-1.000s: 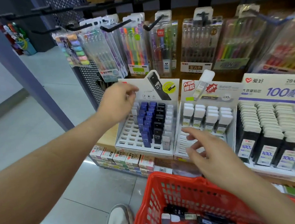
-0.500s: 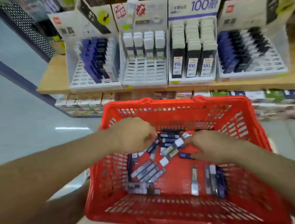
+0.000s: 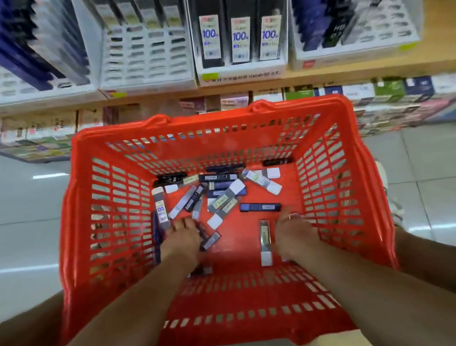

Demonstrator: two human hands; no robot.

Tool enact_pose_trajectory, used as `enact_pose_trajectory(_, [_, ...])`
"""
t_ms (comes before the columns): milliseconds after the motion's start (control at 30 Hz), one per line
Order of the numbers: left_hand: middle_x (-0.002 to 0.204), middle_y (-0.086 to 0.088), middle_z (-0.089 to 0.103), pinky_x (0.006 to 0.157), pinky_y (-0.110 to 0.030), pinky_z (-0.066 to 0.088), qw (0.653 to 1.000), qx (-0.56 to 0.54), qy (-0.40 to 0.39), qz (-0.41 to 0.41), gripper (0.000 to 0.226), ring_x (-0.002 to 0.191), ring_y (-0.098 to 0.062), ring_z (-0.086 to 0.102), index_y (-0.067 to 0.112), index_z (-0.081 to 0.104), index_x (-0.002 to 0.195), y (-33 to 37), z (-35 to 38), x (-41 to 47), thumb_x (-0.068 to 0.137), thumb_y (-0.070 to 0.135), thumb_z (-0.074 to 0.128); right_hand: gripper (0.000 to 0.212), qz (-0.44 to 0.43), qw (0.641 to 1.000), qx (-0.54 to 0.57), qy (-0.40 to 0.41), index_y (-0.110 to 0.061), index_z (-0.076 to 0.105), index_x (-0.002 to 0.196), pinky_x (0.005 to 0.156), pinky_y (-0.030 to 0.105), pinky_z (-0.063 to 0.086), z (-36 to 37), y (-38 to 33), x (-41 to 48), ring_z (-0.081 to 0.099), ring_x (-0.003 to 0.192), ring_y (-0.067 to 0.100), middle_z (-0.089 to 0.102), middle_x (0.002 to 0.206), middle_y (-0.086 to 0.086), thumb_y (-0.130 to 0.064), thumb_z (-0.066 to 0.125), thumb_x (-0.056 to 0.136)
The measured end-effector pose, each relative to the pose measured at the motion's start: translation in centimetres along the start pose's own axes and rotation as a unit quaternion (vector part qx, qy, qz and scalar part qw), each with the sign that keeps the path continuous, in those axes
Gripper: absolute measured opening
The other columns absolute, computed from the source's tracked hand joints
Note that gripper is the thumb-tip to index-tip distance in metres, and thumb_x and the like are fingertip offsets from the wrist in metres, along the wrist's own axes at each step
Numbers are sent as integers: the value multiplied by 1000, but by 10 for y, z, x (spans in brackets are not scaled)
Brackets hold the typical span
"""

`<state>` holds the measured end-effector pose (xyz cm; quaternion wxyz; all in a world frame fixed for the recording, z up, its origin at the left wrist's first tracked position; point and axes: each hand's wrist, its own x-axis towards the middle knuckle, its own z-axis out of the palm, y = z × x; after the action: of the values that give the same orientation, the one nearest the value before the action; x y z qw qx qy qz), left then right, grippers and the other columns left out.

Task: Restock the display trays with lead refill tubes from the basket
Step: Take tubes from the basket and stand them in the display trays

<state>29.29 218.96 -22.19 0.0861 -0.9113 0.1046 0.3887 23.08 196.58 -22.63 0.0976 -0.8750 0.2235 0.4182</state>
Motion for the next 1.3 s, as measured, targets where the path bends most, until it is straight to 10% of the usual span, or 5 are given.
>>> enact_pose_trajectory(233, [134, -13, 39, 102, -42, 41, 996, -81, -7, -42, 91, 127, -32, 38, 12, 31, 134, -8, 5, 16, 65, 47, 80, 95, 65, 997, 11, 49, -29, 1, 153, 95, 38, 48, 25, -8, -2, 42, 123, 36, 18, 146, 22, -23, 69, 87])
enact_pose_trajectory(400, [109, -1, 67, 87, -33, 53, 990, -143, 15, -7, 48, 99, -22, 64, 32, 56, 116, -7, 7, 13, 72, 38, 76, 113, 94, 966, 218, 103, -29, 6, 151, 91, 34, 50, 31, -9, 3, 57, 106, 34, 20, 142, 24, -21, 86, 72])
enact_pose_trajectory(700, [86, 0, 65, 63, -24, 43, 965, -260, 30, 6, 12, 83, -19, 64, 18, 63, 92, -6, -6, 17, 84, 26, 68, 37, 2, 921, 381, 75, -23, 52, 107, 69, 26, 38, 14, -23, 8, 58, 84, 19, 62, 90, -3, -32, 76, 81])
enact_pose_trajectory(1000, [71, -7, 67, 53, -22, 49, 736, -673, -66, 3, 18, 55, -17, 64, 5, 67, 84, 37, -57, -4, 92, 20, 61, 8, 10, 673, 694, -258, -8, 62, 82, 65, 35, 60, -50, -46, -7, 61, 65, 17, 60, 69, 4, -3, 58, 86])
enact_pose_trajectory(1300, [81, -12, 66, 54, -35, 51, 715, -695, 44, 71, 29, 64, -26, 61, 14, 62, 93, 35, -104, -34, 73, 26, 78, 22, -183, 746, 617, -169, -13, 66, 96, 60, 32, 56, -101, -50, -45, 69, 70, 22, 72, 81, 10, 6, 68, 84])
